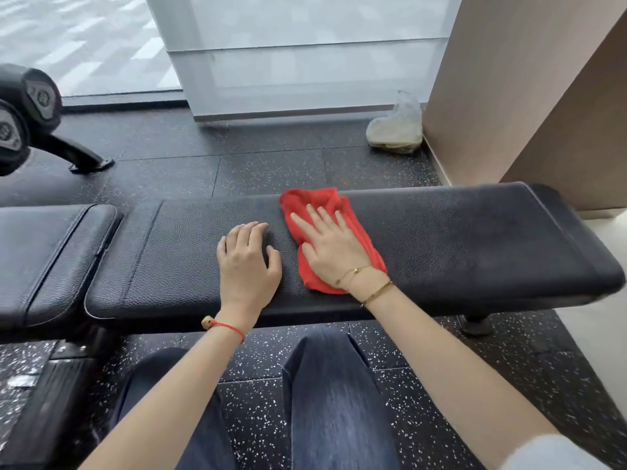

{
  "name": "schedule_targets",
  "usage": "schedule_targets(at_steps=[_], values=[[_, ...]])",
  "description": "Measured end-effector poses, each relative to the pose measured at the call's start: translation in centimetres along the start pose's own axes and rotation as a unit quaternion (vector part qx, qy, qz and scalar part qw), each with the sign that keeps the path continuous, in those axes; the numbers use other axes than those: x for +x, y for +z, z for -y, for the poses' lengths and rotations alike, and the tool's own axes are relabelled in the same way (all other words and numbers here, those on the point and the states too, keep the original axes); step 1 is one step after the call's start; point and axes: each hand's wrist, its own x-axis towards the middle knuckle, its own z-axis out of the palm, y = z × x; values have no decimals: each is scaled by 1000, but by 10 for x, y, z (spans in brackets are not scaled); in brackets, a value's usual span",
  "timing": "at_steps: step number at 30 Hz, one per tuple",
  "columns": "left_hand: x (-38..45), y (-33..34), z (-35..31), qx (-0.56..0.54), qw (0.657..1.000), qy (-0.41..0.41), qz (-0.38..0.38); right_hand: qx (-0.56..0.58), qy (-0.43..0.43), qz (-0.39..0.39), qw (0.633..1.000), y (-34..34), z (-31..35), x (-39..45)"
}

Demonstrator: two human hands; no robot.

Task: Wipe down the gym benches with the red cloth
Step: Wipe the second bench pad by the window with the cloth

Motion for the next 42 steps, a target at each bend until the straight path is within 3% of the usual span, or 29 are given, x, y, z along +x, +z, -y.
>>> schedule_targets(at_steps=[3, 6, 11, 14, 21, 24, 27, 34, 42], values=[[0, -1, 1, -11, 1000, -3, 0, 33, -45, 1, 998, 2, 8, -28], [0, -2, 3, -18, 1000, -1, 2, 33, -31, -7, 999, -2, -16, -49], [0, -1, 5, -19, 1000, 1, 4, 16, 124, -4, 992, -12, -67, -37], [0, 0, 5, -21, 1000, 2, 7, 6, 177, -6, 984, -14, -62, -17], [0, -1, 10, -48, 999, 4, 15, 20, 54, -8, 998, 0, -6, -41], [0, -8, 17, -58, 998, 11, 26, 22, 57, -3, 998, 0, -3, -40], [1, -19, 38, -3, 1000, 17, 20, 20, 68, 12, 997, -1, 3, -25], [3, -43, 106, 65, 997, -35, 0, 12, 43, 33, 998, 7, 54, 41], [0, -38, 114, 57, 995, -78, -26, 28, -94, 26, 995, 18, 70, -2]])
